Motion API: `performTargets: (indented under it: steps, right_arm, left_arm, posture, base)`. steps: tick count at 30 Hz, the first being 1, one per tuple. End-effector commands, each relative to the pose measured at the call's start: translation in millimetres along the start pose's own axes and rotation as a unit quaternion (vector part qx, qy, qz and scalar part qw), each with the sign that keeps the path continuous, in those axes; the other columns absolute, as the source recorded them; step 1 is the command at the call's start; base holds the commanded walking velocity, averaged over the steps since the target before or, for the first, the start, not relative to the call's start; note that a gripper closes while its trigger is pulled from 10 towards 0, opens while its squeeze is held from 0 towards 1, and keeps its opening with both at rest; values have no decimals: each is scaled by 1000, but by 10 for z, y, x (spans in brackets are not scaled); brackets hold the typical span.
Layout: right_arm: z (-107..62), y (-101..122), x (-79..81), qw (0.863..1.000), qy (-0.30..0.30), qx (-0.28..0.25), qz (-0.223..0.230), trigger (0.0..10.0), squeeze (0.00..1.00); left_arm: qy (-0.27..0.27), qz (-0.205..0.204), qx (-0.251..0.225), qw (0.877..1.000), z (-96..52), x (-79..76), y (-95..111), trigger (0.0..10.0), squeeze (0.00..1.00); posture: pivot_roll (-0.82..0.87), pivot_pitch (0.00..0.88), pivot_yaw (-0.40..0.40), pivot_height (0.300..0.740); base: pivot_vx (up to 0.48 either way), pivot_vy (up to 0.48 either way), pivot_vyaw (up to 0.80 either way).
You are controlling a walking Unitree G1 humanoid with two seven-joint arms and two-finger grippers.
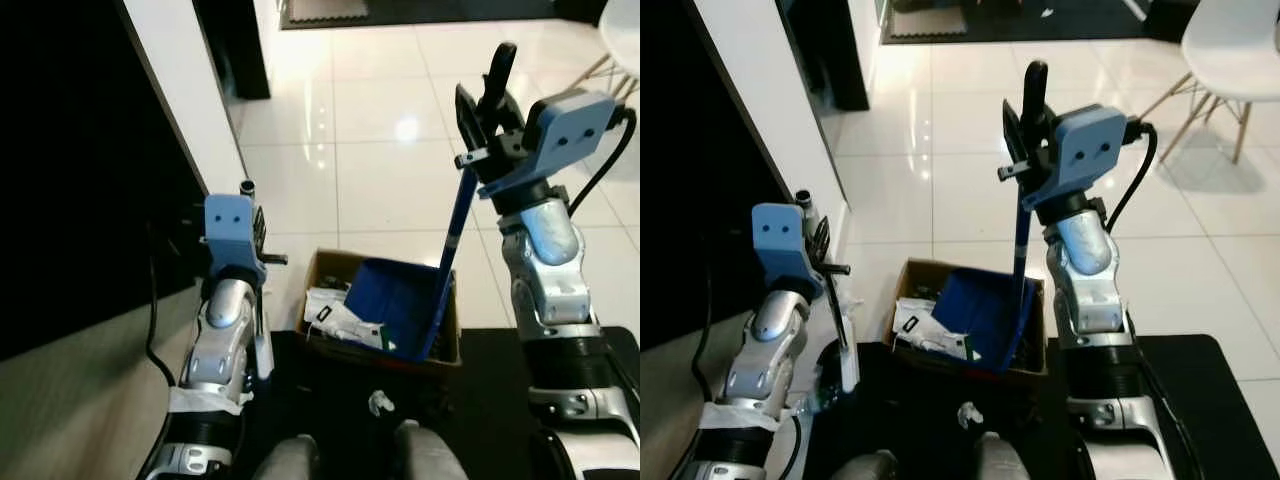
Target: Sweep floor
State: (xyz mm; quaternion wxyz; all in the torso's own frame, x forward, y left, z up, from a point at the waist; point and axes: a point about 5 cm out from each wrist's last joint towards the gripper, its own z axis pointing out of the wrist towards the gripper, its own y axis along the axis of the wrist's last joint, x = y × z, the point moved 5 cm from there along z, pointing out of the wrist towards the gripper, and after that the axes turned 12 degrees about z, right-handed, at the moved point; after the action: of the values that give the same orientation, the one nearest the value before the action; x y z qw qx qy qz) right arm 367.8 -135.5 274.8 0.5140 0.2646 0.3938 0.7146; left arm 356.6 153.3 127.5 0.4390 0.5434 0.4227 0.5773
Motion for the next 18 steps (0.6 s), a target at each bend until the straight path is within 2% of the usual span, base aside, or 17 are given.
performTargets:
  steps: [1,7,12,16,17,18]
  right_arm:
    - [26,128,-11,1000,3,-25,-7,10000,0]
    - [32,142,-14,1000,4,-27,-11,10000,0]
    - [41,198,6,999,14,-41,-31,10000,0]
    - [52,235,57,996,33,-54,-55,10000,0]
    - [55,235,110,993,52,-58,-83,10000,0]
    - [55,235,110,993,52,-58,-83,10000,0]
  left_arm:
    - [-2,7,-16,1000,8,-1,73,10000,0]
    - [-4,-4,-18,1000,4,-20,83,10000,0]
    - [-6,-5,-17,1000,1,-29,72,10000,0]
    - [-6,-7,-13,1000,-4,-25,49,10000,0]
    - [-5,-7,-11,1000,-8,-16,33,10000,0]
    - [-5,-7,-11,1000,-8,-16,33,10000,0]
  posture:
    - [-37,83,45,740]
    - [-40,82,45,740]
    - [-44,81,45,740]
    - [-43,80,45,740]
    - [-41,79,46,740]
    - [-41,79,46,740]
  base:
    - [274,0,0]
    - [0,0,0]
    - [0,0,0]
    - [0,0,0]
    - [0,0,0]
    - [0,0,0]
